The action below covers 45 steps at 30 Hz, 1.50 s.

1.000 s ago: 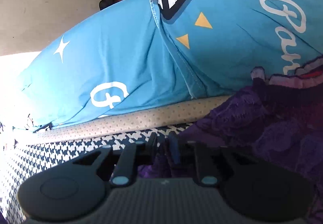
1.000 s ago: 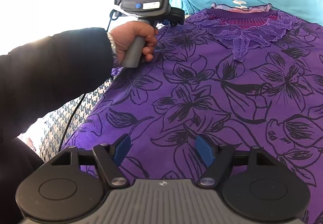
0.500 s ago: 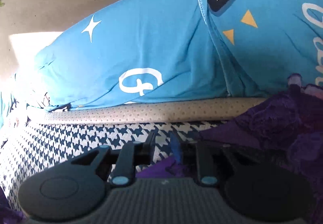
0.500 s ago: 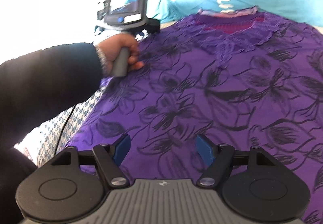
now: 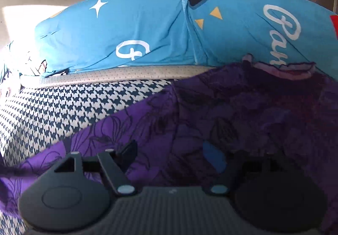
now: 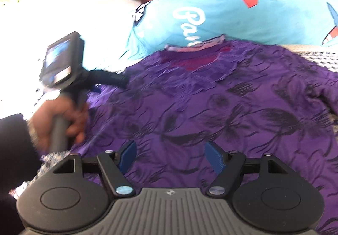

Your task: Fold clothes

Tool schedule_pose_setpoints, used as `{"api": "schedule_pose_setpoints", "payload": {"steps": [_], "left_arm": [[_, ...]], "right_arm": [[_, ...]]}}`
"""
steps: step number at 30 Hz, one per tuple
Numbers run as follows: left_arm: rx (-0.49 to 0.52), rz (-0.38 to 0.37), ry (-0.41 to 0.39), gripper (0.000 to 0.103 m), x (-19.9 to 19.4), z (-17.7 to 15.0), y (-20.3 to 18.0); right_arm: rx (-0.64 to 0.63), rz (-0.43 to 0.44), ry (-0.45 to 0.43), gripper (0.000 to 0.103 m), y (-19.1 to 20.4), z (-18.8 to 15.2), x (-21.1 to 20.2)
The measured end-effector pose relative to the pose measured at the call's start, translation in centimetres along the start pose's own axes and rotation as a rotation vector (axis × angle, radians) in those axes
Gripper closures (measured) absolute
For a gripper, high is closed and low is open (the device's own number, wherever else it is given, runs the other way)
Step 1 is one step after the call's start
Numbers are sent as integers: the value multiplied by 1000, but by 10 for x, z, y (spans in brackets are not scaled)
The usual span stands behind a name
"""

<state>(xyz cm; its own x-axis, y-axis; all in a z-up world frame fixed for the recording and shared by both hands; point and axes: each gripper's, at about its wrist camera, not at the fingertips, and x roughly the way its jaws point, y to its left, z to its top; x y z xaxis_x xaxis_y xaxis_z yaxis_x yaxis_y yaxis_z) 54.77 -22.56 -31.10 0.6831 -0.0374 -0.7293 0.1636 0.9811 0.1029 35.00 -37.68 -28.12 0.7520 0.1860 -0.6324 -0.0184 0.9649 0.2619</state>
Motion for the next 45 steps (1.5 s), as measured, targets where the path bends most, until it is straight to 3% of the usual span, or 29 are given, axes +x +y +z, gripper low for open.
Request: {"api": "schedule_pose_setpoints", "payload": {"steps": [7,12,19,22,26,31,45], "left_arm": [[67,-64,14,22,-39,-30,-22],[117,-81,8,15,-55,-50,-33],[159,-86,32,12,-46,-65,-37],[150,-96,44,11,-42,-65,-37],[123,-79,64,0,-36,-64,-32],[43,-70,98,0,-30,-62,-15],[37,-79,93,0,-27,-66,-9]], "right_arm": [[19,-45,-40,31,-38,19,-5],[-35,-57,-62,31,-64,36,1],[115,-64,-11,31,-99,41,21],[113,-124,16,31,-106,38,27],[150,-238,42,32,-124,34,34],[149,-330,27,35,-134,34,29],[79,-383,28,35,-128,28,35]]}}
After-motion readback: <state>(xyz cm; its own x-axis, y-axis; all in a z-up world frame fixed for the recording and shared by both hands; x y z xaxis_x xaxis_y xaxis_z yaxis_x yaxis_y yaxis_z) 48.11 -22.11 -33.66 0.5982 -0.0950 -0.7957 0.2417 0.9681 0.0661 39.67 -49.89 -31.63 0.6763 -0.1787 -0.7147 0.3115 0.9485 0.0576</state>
